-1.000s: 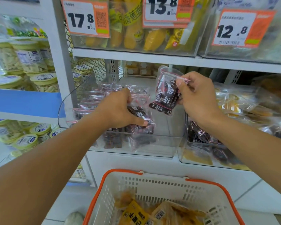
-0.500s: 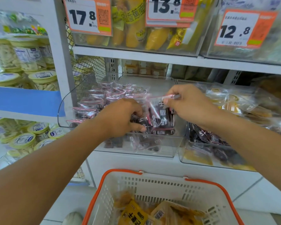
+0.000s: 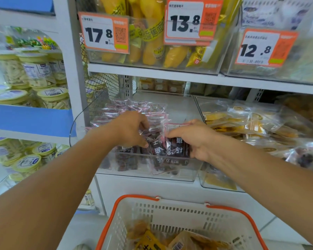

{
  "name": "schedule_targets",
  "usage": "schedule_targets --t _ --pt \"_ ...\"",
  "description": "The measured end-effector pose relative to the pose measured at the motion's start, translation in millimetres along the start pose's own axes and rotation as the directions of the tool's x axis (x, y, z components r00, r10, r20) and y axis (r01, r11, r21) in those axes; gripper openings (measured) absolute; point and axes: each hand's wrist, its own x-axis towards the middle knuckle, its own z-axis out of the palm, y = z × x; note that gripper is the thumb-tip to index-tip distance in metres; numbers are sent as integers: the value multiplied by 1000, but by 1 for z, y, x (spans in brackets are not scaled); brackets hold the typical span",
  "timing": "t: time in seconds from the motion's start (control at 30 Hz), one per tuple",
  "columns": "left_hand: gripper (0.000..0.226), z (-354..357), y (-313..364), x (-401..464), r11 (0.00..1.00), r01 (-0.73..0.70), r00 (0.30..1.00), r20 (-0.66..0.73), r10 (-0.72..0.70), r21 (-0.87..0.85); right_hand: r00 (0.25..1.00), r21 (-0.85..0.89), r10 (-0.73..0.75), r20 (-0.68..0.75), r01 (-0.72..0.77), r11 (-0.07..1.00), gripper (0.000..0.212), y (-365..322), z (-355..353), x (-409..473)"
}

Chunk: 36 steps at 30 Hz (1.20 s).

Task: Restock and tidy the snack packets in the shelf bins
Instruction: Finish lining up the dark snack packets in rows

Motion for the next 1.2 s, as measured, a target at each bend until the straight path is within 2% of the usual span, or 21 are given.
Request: schedule_targets --t 0.07,0.2,0.27,0.37,0.43,0.53,0.6,0.7,0.8,0.9,0.97,1.07,1.2 --pt "47 4 -1 2 998 -6 1000 0 6 59 998 -2 56 30 -56 998 48 1 2 1" --pt "55 7 1 4 998 -11 999 31 9 61 1000 1 0 4 0 1000 63 11 4 5" --pt "58 5 -3 2 999 -23 997 66 25 -37 999 47 -21 29 20 999 59 15 1 6" --pt "39 0 -5 -6 974 -55 993 95 77 -218 991 97 6 136 -19 995 59 14 -1 7" --pt "30 0 -3 -8 980 -80 991 95 98 -184 973 99 51 224 -75 992 50 10 1 7" --pt "32 1 4 -11 991 -113 991 69 117 -67 950 27 133 284 -147 989 39 3 4 5" --pt "31 2 5 -11 993 -115 992 52 116 -32 951 -51 144 273 -135 990 36 -4 7 1" --pt "38 3 6 -12 995 -103 995 13 103 5 982 -190 52 180 -17 982 30 -16 5 -5" --pt "62 -1 0 -14 997 -80 996 -33 80 1 985 -206 -28 172 63 977 19 -27 -14 -10" --pt "49 -1 -12 -16 996 -75 996 -43 77 53 985 -200 -83 151 112 973 19 -33 -33 -8" --pt "40 4 -17 -16 987 -119 992 -37 123 105 981 -268 -27 191 79 960 14 -32 -34 -6" --pt "34 7 -17 -15 984 -169 983 -60 172 53 968 -440 63 243 52 897 10 -30 -22 -2" --pt "27 10 -11 -14 973 -225 971 -93 220 -49 929 -407 134 345 20 913 14 -28 -12 -1"
